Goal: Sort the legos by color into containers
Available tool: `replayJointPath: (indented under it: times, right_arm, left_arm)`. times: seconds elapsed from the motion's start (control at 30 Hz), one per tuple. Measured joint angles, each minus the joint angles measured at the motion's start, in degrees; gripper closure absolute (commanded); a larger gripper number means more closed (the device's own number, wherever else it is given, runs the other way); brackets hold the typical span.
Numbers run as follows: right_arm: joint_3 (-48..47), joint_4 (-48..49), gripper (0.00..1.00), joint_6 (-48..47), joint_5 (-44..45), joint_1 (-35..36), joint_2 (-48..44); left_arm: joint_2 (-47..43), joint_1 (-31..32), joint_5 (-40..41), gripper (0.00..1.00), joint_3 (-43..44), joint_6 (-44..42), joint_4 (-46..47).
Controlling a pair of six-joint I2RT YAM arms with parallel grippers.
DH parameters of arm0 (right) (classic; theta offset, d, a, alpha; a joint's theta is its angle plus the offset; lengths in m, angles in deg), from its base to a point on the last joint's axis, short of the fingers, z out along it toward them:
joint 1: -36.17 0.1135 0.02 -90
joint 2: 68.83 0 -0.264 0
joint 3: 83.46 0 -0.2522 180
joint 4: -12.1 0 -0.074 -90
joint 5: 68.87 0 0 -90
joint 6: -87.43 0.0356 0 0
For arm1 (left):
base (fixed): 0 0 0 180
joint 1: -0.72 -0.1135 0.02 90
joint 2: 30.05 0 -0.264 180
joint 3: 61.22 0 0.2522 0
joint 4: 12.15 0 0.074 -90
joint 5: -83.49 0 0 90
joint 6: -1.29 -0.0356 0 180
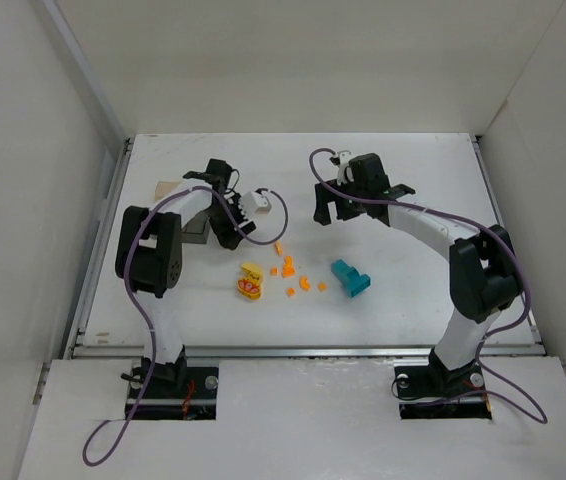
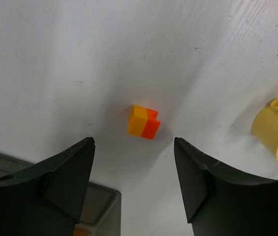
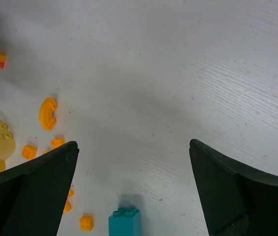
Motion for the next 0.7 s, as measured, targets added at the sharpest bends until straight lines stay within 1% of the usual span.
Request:
replayJointPath:
  times: [0.2, 0.33, 0.43, 0.47, 0.5, 0.53, 0.6, 0.63, 0.7]
  right_arm:
    - [0.0, 0.02, 0.0, -0.09, 0.0, 0.0, 0.0]
    - [-0.02, 0.02, 0.0, -0.13, 0.0, 0.0, 0.0]
    - [-0.02, 0.0, 0.0, -0.15, 0.0, 0.0, 0.0]
    - [-0.02, 0.0, 0.0, -0.15, 0.0, 0.0, 0.0]
    - [-0.02, 0.0, 0.0, -0.22, 0.0, 0.0, 0.0]
    - [-0.02, 0.0, 0.0, -0.37, 0.02, 0.0, 0.0]
    - [-0.02, -0.02, 0.0, -0.57, 0.02, 0.0, 0.0]
    - [-0.02, -0.02, 0.0, -0.57, 0.02, 0.0, 0.0]
    - [-0.02, -0.02, 0.0, -0.61, 0.02, 0.0, 0.0]
  left_arm:
    - [0.0, 0.94, 0.33, 0.37, -0.04, -2.4, -0.15]
    - [0.0, 1.75, 0.66, 0.42, -1.07, -2.32, 1.2]
    - [0.0, 2.08, 0.94, 0.56, -1.36, -1.77, 2.95]
    - [0.0, 2.08, 1.05, 0.63, -1.38, -1.38, 3.37]
    - [0.0, 2.08, 1.16, 0.75, -1.42, -1.03, 3.58]
    - [0.0, 2.1, 1.31, 0.79, -1.44, -0.74, 3.67]
    - [0.0, 2.1, 1.57, 0.84, -1.49, -0.39, 3.89]
    - [0.0, 2.08, 1.6, 0.89, -1.64, -0.42, 4.11]
    - [-0.07, 2.05, 1.64, 0.95, -1.81, -0.37, 4.39]
